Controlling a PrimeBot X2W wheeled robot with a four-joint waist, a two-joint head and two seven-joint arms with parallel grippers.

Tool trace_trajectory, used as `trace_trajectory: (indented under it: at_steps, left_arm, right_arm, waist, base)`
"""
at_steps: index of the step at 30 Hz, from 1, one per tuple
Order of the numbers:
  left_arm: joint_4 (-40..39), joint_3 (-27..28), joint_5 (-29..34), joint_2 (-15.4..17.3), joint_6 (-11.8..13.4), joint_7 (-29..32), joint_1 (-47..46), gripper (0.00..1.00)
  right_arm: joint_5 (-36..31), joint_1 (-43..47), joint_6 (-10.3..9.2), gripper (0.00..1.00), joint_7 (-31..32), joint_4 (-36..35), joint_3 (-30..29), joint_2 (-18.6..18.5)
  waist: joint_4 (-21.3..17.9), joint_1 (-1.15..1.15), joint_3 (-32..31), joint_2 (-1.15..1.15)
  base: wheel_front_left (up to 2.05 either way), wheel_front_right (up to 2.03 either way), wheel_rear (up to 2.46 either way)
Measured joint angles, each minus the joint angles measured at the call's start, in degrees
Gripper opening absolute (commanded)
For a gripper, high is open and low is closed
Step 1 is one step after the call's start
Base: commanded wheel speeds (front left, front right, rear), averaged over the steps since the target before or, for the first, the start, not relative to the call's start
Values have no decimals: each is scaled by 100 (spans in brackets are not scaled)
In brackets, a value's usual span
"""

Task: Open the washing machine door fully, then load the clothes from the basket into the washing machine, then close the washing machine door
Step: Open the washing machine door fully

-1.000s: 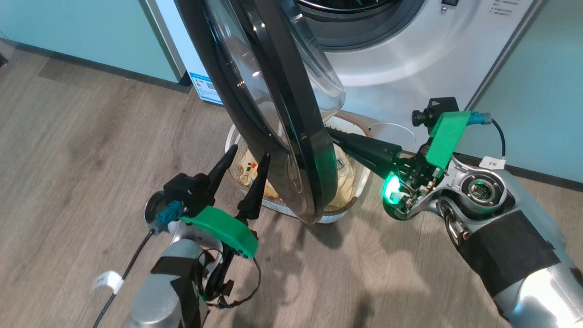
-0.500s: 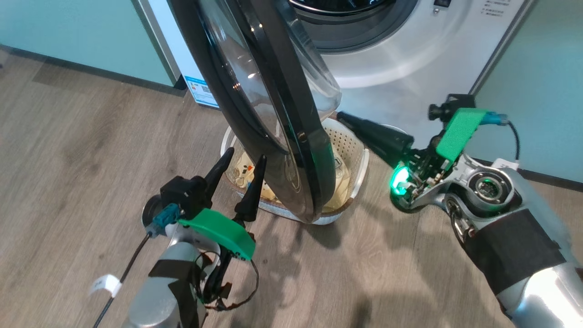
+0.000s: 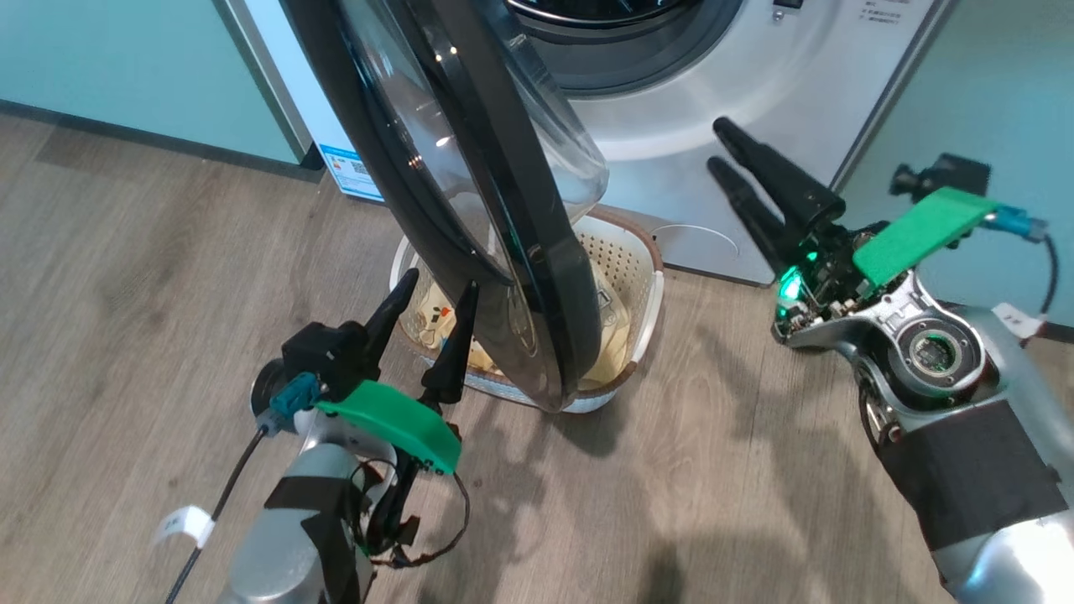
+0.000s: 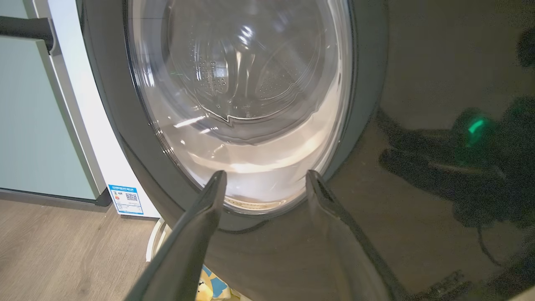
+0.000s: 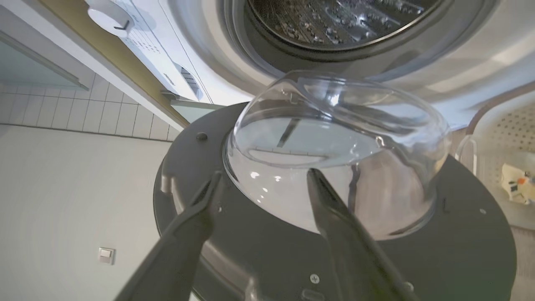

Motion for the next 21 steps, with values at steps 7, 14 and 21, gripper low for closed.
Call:
trace_trajectory:
  at_steps: [7,14,21]
  left_arm:
    - [1,49,58,0,0,0,0,100]
    - [-2,134,91,-1,-1,0,0,100]
    - [-2,241,144,0,-3,0,12,100]
  right_arm:
    - [-1096,82,0,100,-929,-390,-19,-56]
    - [-2464,84,0,100,-2173,-353,236,-460]
    - [-3381,127,0,100,-2982,180,321,-862]
  waist:
    - [-75,0,6,0]
    - [-189,0,-20,0]
    - [-305,0,-71,0]
  base:
    - [0,0,0]
    - [0,0,0]
    - [0,0,0]
